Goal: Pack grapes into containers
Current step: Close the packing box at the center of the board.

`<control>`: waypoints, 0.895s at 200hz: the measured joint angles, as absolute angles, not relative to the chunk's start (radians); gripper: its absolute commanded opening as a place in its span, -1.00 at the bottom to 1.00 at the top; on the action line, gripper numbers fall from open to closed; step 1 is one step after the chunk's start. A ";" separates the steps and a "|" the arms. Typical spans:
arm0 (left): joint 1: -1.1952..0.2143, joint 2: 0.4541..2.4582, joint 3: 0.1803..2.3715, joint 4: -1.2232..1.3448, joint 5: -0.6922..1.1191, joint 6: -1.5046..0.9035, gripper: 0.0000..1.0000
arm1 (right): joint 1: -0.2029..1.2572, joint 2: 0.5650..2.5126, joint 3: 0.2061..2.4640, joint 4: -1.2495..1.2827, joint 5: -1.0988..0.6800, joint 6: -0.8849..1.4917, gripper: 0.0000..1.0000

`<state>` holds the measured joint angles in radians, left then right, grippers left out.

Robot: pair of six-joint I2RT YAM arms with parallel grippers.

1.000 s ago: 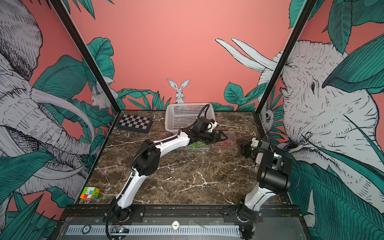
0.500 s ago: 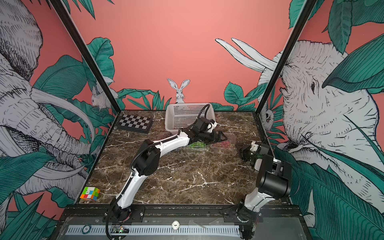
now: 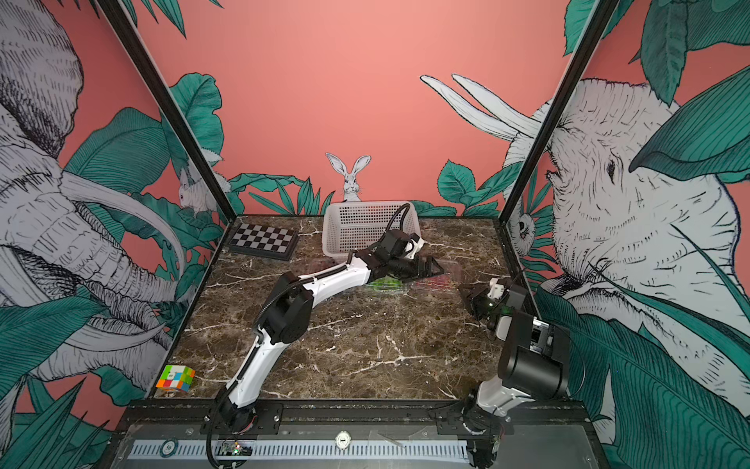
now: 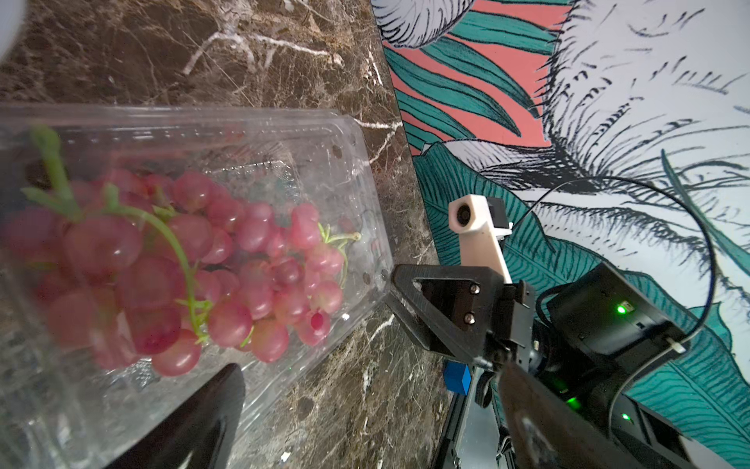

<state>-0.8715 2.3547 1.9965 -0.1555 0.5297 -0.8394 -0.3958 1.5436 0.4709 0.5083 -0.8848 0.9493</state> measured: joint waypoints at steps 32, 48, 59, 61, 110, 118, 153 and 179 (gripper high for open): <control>-0.871 2.355 1.996 -0.155 0.530 -0.838 0.99 | -0.395 1.563 0.460 0.532 -0.891 0.948 -0.44; -0.871 2.355 1.996 -0.156 0.530 -0.838 0.99 | -0.395 1.572 0.447 0.561 -0.894 0.957 -0.44; -0.871 2.355 1.996 -0.156 0.530 -0.838 0.99 | -0.395 1.576 0.442 0.574 -0.897 0.960 -0.45; -0.871 2.355 1.996 -0.156 0.530 -0.838 0.99 | -0.395 1.578 0.442 0.575 -0.898 0.960 -0.45; -0.871 2.355 1.996 -0.157 0.530 -0.837 0.99 | -0.395 1.621 0.442 0.659 -0.908 0.971 -0.53; -0.871 2.355 1.996 -0.157 0.530 -0.837 0.99 | -0.395 1.625 0.442 0.672 -0.910 0.975 -0.54; -0.871 2.355 1.996 -0.159 0.530 -0.837 0.99 | -0.395 1.662 0.442 0.748 -0.916 0.997 -0.58; -0.871 2.355 1.996 -0.159 0.530 -0.837 0.99 | -0.395 1.692 0.442 0.813 -0.920 1.021 -0.59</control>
<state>-0.8715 2.3547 1.9965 -0.1585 0.5301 -0.8368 -0.3954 1.6917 0.4416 0.8127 -0.9199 1.0210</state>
